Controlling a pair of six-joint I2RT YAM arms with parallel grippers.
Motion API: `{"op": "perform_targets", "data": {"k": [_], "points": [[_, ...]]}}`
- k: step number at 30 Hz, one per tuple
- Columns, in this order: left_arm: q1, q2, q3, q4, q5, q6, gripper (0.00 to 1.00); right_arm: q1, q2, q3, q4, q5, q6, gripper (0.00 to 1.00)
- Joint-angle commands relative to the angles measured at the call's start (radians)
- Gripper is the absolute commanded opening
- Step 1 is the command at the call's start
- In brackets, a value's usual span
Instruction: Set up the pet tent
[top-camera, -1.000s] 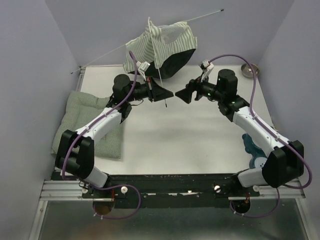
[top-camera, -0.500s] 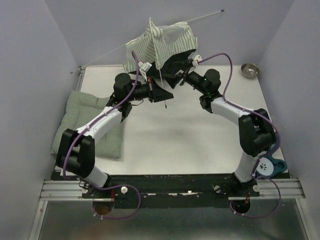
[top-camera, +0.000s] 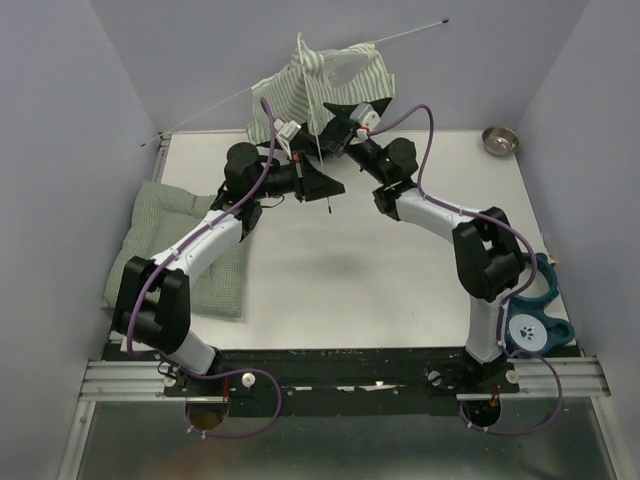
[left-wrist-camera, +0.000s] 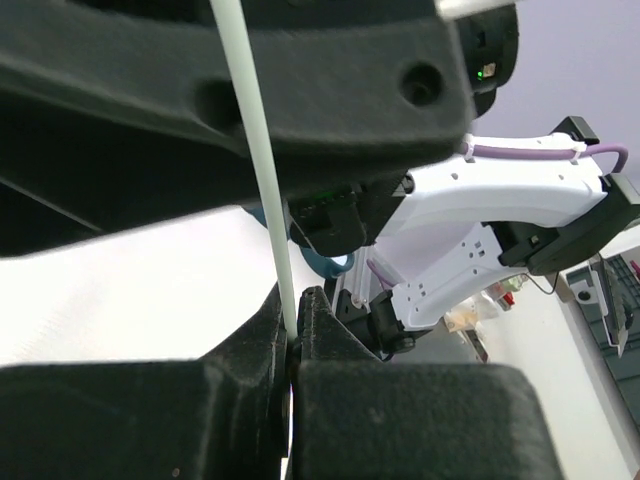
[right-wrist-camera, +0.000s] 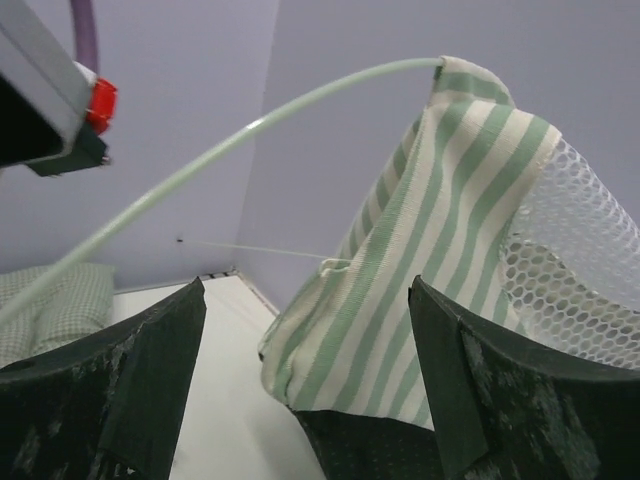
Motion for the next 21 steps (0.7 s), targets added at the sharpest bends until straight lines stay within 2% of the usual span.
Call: {"op": "perform_targets", "data": {"k": [1,9,12,15,20,21], "points": [[0.016,0.019,0.031,-0.004,-0.007,0.025,0.0,-0.001,0.065,0.078,-0.02,0.114,-0.05,0.88],[0.025,0.02,0.026,0.009,-0.008,0.019,0.0,0.01,0.074,0.075,-0.079,0.159,-0.087,0.82],[0.025,0.019,0.021,0.018,-0.007,0.013,0.0,0.013,0.068,0.049,-0.085,0.14,-0.102,0.73],[0.027,0.016,0.021,0.018,-0.01,0.014,0.0,0.014,0.067,0.031,-0.091,0.142,-0.105,0.5],[0.038,0.017,0.047,-0.008,-0.025,0.044,0.0,0.014,0.034,-0.012,-0.109,0.125,-0.091,0.01],[0.041,0.019,0.055,-0.016,-0.031,0.05,0.0,0.014,0.024,-0.026,-0.109,0.116,-0.085,0.01]]}}
